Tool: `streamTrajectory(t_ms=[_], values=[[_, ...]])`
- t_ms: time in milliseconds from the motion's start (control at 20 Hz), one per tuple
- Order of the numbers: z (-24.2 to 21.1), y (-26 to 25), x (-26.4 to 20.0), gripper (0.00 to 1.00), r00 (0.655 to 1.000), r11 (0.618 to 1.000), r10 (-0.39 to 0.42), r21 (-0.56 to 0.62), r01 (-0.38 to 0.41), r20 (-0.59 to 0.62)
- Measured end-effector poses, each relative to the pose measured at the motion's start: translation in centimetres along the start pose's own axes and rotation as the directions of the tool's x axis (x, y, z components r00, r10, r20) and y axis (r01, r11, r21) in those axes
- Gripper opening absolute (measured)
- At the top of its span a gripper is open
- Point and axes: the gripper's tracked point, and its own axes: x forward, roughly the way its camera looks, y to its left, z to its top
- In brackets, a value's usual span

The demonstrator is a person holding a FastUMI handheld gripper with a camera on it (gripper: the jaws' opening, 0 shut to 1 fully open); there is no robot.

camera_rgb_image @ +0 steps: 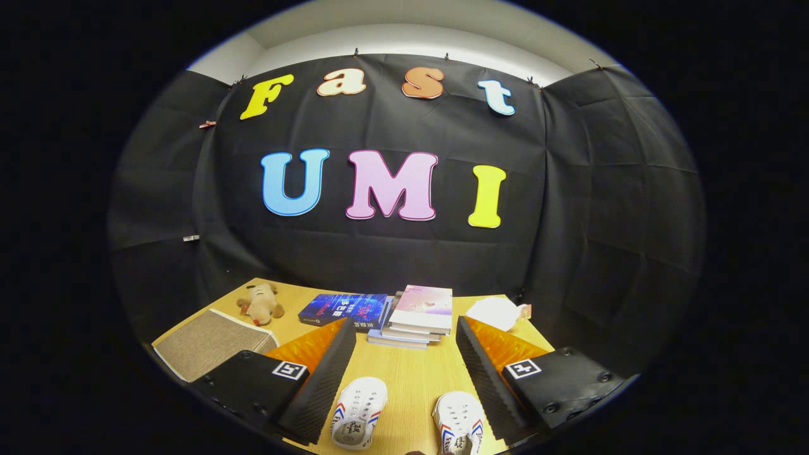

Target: Open the storage box then place both shoes into the box .Put the left shoe in first, then the right shoe, with the right side of both shoes facing outward in a uniform manner.

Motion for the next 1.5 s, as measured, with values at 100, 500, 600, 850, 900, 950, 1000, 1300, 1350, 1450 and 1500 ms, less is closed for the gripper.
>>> streamTrajectory(t_ms=[100,500,600,850,900,950,1000,1300,1350,1450,1500], values=[[0.2,-0.3,0.5,0.97,1.000,1.000,0.006,-0.003,-0.006,-0.002],[-3.2,4.2,0.6,0.99,0.962,0.960,0.250,0.156,-0.232,-0.106],[-4.7,6.3,0.1,0.98,0.931,0.931,0.336,0.199,-0.306,-0.141],[-8.8,12.2,-2.5,0.98,0.780,0.788,0.584,0.386,-0.479,-0.225],[-9.6,13.3,-3.4,0.98,0.738,0.750,0.632,0.423,-0.508,-0.236],[-10.2,14.2,-4.1,0.98,0.702,0.718,0.669,0.454,-0.527,-0.243],[-10.9,15.3,-4.7,0.98,0.660,0.678,0.711,0.487,-0.551,-0.242],[-15.4,20.4,-7.7,0.98,0.411,0.460,0.876,0.689,-0.560,-0.251],[-16.2,21.1,-7.7,0.98,0.385,0.438,0.887,0.729,-0.526,-0.255],[-16.7,21.8,-8.0,0.96,0.352,0.387,0.908,0.782,-0.488,-0.229],[-17.2,22.1,-8.3,0.96,0.336,0.376,0.914,0.789,-0.486,-0.228]])
